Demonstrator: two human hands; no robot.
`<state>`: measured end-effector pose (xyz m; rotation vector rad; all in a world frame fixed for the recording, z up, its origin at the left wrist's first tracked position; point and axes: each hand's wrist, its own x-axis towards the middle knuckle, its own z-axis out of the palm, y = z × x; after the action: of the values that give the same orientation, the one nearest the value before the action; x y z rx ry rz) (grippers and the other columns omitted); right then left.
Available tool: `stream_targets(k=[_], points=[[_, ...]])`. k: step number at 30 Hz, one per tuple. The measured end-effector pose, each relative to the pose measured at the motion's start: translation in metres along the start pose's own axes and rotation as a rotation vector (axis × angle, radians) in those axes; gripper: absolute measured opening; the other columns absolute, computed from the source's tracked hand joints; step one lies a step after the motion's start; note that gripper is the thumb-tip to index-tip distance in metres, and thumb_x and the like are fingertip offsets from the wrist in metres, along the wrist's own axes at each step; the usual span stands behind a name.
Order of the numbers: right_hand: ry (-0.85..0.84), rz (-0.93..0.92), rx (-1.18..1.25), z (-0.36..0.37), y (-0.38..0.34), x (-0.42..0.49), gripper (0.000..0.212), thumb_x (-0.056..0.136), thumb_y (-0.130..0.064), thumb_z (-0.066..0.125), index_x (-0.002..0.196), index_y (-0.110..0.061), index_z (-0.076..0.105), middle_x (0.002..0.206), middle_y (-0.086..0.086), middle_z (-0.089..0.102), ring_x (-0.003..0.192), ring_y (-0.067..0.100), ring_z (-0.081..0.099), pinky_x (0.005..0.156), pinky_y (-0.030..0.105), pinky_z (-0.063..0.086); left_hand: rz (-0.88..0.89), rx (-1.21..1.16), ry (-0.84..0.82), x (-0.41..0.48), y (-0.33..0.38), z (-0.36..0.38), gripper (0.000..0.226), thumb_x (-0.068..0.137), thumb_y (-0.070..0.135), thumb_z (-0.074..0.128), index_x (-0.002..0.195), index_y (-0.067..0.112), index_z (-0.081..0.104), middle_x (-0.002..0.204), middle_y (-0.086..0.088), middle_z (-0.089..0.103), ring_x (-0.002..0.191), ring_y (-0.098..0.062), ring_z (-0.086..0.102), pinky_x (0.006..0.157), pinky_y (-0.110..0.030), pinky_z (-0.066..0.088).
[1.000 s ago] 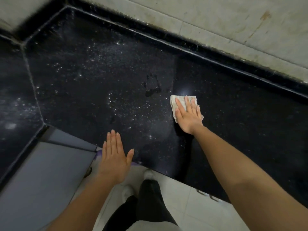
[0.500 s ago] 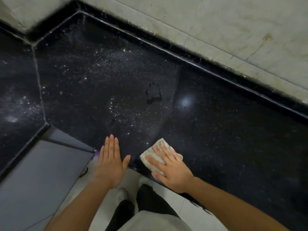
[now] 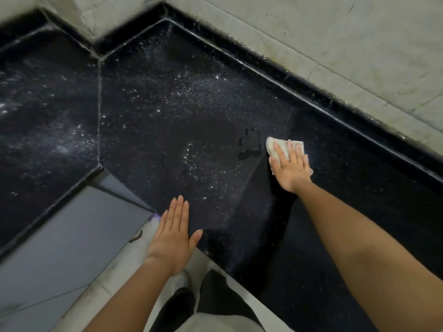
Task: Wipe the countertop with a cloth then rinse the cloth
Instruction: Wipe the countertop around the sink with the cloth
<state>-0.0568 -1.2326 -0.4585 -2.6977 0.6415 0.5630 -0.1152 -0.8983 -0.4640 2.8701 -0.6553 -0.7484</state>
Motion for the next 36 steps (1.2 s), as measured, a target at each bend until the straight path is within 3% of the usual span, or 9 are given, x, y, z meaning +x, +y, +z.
stream_targets(k=[4,10,14,17,19,21,25,29,36], points=[[0.117,0.085,0.072,0.021,-0.03,-0.015,0.054,0.1,-0.049,0.013,0.151,-0.038,-0.004,0.161,0.002,-0.014,0.146,0.021,-0.02,0.115,0.041,-0.017,-0.018,0.006,-0.016,-0.001,0.002,-0.002,0.092,0.052,0.061,-0.051,0.127,0.008,-0.044,0.14,-0.008,-0.048,0.132,-0.021,-0.041,0.113,-0.033,-0.021],[0.049,-0.272,-0.134,0.078,-0.063,-0.104,0.061,0.088,-0.057,-0.004,0.145,-0.038,-0.016,0.159,0.004,-0.015,0.144,0.025,-0.021,0.115,0.039,-0.018,-0.009,-0.025,0.02,-0.001,0.0,0.001,0.089,0.062,0.065,-0.041,0.132,0.01,-0.038,0.142,-0.006,-0.045,0.134,-0.019,-0.038,0.112,-0.031,-0.022],[0.055,-0.409,-0.192,0.105,-0.074,-0.15,0.057,0.097,-0.047,0.025,0.151,-0.03,0.017,0.156,0.01,0.026,0.145,0.029,0.009,0.112,0.044,0.007,0.025,-0.033,0.079,-0.003,-0.003,0.003,0.084,0.086,0.064,-0.016,0.146,0.006,-0.008,0.155,-0.01,-0.014,0.142,-0.018,-0.021,0.111,-0.026,-0.019],[-0.021,-0.62,-0.193,0.097,-0.056,-0.152,0.053,0.1,-0.05,0.022,0.15,-0.044,0.007,0.16,-0.003,-0.007,0.145,0.016,-0.021,0.115,0.036,-0.015,0.065,-0.173,0.072,-0.005,-0.005,0.001,0.089,0.069,0.07,-0.031,0.138,0.015,-0.029,0.145,0.0,-0.039,0.132,-0.01,-0.04,0.105,-0.02,-0.03],[-0.093,-0.724,-0.238,0.082,-0.041,-0.144,0.05,0.099,-0.053,0.021,0.146,-0.052,0.003,0.158,-0.012,-0.016,0.142,0.008,-0.028,0.114,0.031,-0.022,0.093,-0.181,0.095,-0.004,-0.011,-0.003,0.085,0.072,0.069,-0.027,0.139,0.017,-0.03,0.147,0.002,-0.038,0.132,-0.008,-0.039,0.105,-0.022,-0.029],[-0.073,-0.63,-0.279,0.074,-0.03,-0.13,0.049,0.098,-0.055,0.016,0.145,-0.054,0.001,0.159,-0.01,-0.012,0.143,0.009,-0.025,0.113,0.029,-0.023,0.095,-0.145,0.158,-0.001,-0.023,-0.005,0.081,0.079,0.066,-0.021,0.143,0.016,-0.023,0.152,-0.001,-0.029,0.138,-0.011,-0.032,0.11,-0.025,-0.026],[0.14,-0.008,-0.047,0.074,-0.041,-0.126,0.053,0.093,-0.058,0.004,0.144,-0.048,-0.006,0.162,-0.003,-0.006,0.145,0.013,-0.017,0.113,0.028,-0.021,0.004,-0.118,0.224,0.018,-0.058,-0.027,0.091,0.077,0.067,-0.021,0.145,0.007,-0.015,0.154,-0.006,-0.021,0.139,-0.014,-0.026,0.112,-0.031,-0.019],[0.267,0.402,0.153,0.097,-0.091,-0.139,0.054,0.1,-0.048,0.014,0.151,-0.038,0.0,0.162,0.002,-0.006,0.147,0.02,-0.014,0.117,0.039,-0.013,-0.067,-0.076,0.209,0.039,-0.104,-0.047,0.073,0.098,0.051,0.015,0.149,0.003,-0.007,0.157,-0.011,-0.014,0.144,-0.021,-0.018,0.116,-0.036,-0.013],[0.219,0.339,0.133,0.145,-0.194,-0.178,0.064,0.081,-0.06,-0.017,0.141,-0.039,-0.024,0.152,-0.001,-0.029,0.138,0.019,-0.034,0.107,0.034,-0.031,-0.027,-0.154,0.2,0.045,-0.126,-0.042,0.073,0.098,0.047,0.021,0.147,0.004,-0.013,0.156,-0.009,-0.021,0.141,-0.018,-0.024,0.114,-0.035,-0.015]])
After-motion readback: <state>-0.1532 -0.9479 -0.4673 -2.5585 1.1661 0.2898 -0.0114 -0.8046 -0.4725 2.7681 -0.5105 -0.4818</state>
